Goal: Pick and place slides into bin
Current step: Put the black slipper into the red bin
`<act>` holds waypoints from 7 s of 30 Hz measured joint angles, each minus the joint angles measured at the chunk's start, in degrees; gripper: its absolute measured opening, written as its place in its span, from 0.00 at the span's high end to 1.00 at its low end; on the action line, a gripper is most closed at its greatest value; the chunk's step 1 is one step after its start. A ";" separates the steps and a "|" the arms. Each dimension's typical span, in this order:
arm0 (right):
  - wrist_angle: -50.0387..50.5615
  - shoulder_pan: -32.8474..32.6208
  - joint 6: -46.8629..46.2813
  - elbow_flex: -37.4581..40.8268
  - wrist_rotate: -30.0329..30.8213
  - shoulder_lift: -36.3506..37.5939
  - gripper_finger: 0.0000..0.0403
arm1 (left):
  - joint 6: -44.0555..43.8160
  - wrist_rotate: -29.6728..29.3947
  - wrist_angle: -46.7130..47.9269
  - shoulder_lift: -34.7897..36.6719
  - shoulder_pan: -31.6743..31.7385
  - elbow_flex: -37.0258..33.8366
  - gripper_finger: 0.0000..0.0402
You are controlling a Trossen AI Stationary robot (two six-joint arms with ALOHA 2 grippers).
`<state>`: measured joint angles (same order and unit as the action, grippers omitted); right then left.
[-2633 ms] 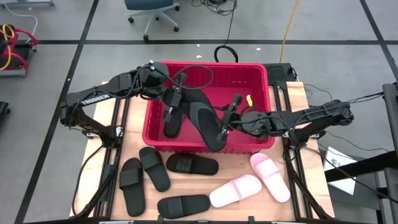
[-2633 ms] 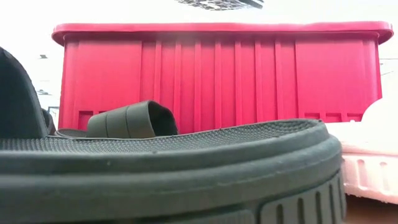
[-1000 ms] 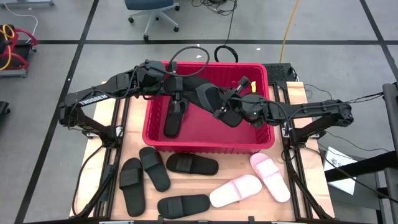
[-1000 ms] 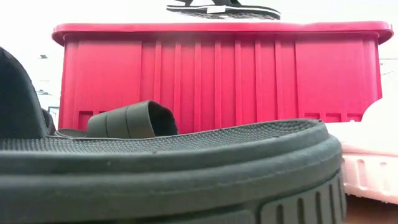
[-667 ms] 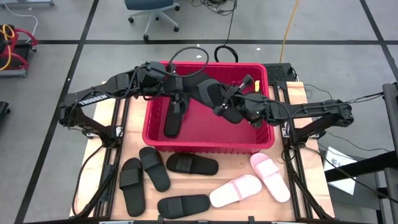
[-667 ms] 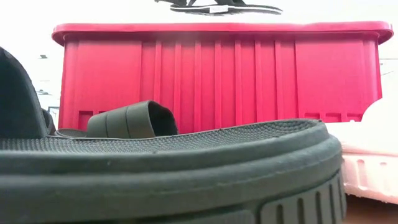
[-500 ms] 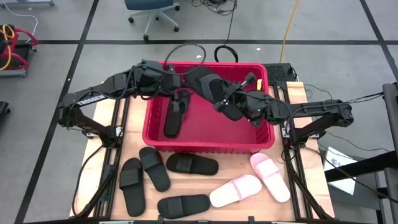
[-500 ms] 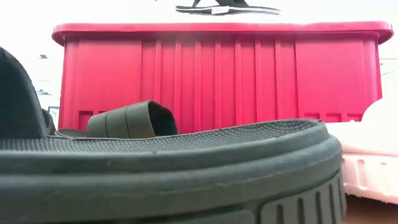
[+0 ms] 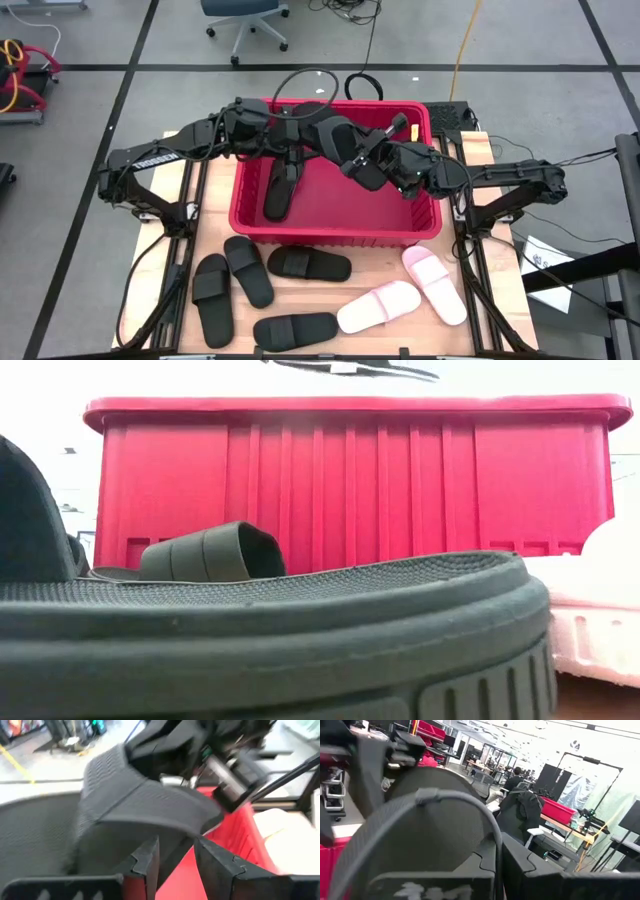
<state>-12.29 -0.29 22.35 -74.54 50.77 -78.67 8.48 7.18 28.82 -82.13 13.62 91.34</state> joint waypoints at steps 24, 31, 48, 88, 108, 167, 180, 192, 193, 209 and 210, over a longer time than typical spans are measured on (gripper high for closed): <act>-0.38 0.00 0.66 1.10 0.27 0.09 1.00 | -9.14 2.86 -8.94 -3.10 0.66 0.01 0.69; -1.20 0.00 -1.46 3.82 0.28 0.04 1.00 | -9.87 2.88 -11.03 -3.08 0.64 0.01 0.70; -5.22 -0.16 1.33 4.81 -0.03 0.02 1.00 | -8.57 1.81 -11.27 -3.06 0.64 0.01 0.99; -4.57 -0.18 3.04 4.85 0.01 0.37 1.00 | -3.62 1.83 -7.67 -3.08 0.93 0.01 0.86; -4.59 -0.18 2.72 4.85 -0.10 0.37 1.00 | -10.08 1.83 -12.35 -3.08 1.36 0.01 0.81; -2.02 -11.78 10.31 4.81 16.95 8.96 0.62 | 7.56 24.59 14.09 -9.29 14.78 0.06 1.00; 0.46 -13.38 9.86 4.81 16.97 10.49 0.62 | 13.88 27.38 15.14 -19.91 14.81 -0.01 1.00; 0.39 -13.38 9.86 4.81 16.97 10.49 0.62 | 17.30 27.31 14.62 -25.64 15.45 0.13 1.00; 0.35 -13.38 9.86 4.81 16.97 10.49 0.62 | 17.30 27.29 14.65 -25.88 15.49 0.12 1.00; 0.11 -13.38 9.84 4.85 16.97 10.47 0.62 | 19.33 22.74 18.35 -29.67 17.13 -0.07 1.00; 0.11 -13.38 9.84 4.85 16.97 10.47 0.62 | 19.41 21.94 18.17 -29.91 17.11 -0.06 1.00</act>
<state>-12.19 -13.67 32.18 -69.69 67.75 -68.20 27.89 29.13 46.99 -112.04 30.73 91.28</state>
